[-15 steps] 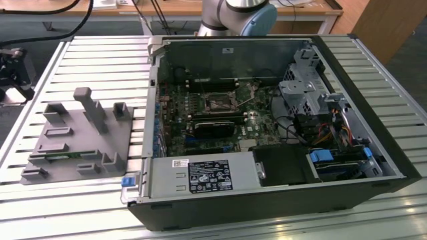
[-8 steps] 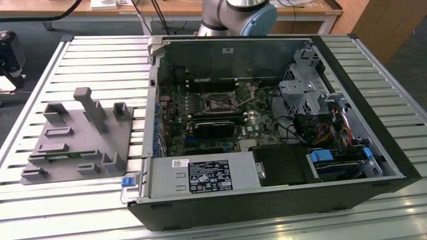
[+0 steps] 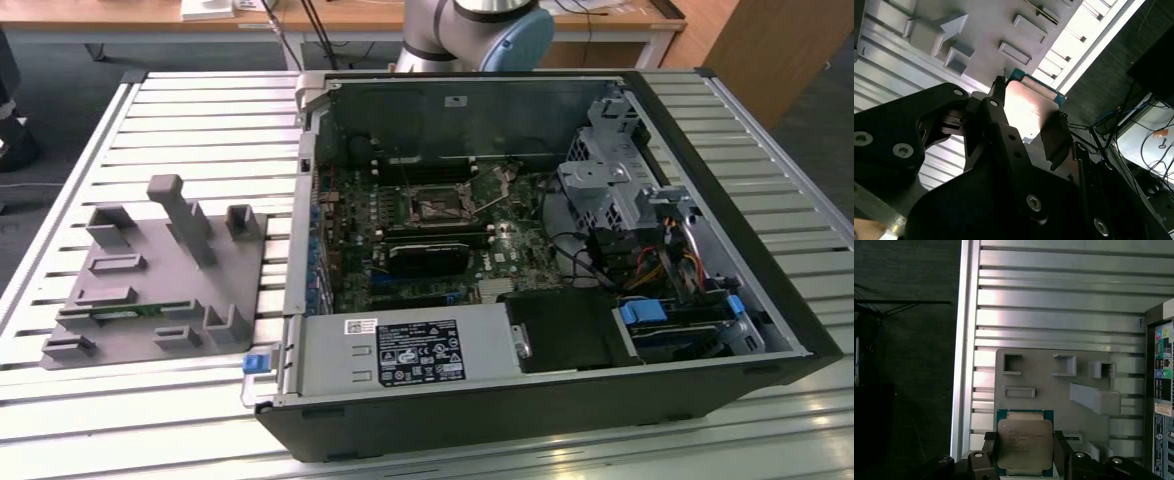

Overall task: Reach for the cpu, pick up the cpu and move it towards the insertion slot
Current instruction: 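Pick up the cpu and move it towards the insertion slot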

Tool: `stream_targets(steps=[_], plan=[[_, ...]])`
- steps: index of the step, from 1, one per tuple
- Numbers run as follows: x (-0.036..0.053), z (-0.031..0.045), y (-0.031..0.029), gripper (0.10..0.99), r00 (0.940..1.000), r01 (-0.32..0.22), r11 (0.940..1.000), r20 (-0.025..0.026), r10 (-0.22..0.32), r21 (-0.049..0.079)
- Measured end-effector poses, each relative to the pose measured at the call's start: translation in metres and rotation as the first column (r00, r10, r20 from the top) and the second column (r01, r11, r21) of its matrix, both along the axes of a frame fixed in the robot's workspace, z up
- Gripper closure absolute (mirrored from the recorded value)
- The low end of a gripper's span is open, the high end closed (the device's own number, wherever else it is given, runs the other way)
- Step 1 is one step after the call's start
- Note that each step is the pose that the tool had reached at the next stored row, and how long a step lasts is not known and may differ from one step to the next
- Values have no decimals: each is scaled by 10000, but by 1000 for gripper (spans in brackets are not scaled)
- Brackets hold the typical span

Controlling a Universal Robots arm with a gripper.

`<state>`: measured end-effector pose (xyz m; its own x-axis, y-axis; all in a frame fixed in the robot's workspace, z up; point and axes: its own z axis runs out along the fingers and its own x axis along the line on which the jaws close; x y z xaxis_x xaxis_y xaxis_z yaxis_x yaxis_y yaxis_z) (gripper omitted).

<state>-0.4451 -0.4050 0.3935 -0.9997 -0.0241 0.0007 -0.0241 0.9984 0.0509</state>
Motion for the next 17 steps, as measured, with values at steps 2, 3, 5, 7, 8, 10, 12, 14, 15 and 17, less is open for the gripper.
stream_targets(steps=[2,3,5,7,8,10,12,14,15,17], plan=[[0,74,1,553,10000,3,10000,-1,-3,0],[0,94,1,553,10000,5,10000,0,-5,0],[5,107,2,553,10000,8,10000,1,-8,1],[28,108,2,553,10000,8,10000,0,-8,0],[41,107,2,553,10000,7,10000,1,-7,1],[72,107,1,553,10000,7,10000,1,-7,0],[101,108,1,553,10000,7,10000,0,-7,0],[133,107,2,553,10000,7,10000,1,-7,0],[156,107,2,553,10000,8,10000,0,-8,0],[198,107,1,553,10000,7,10000,0,-7,1]])
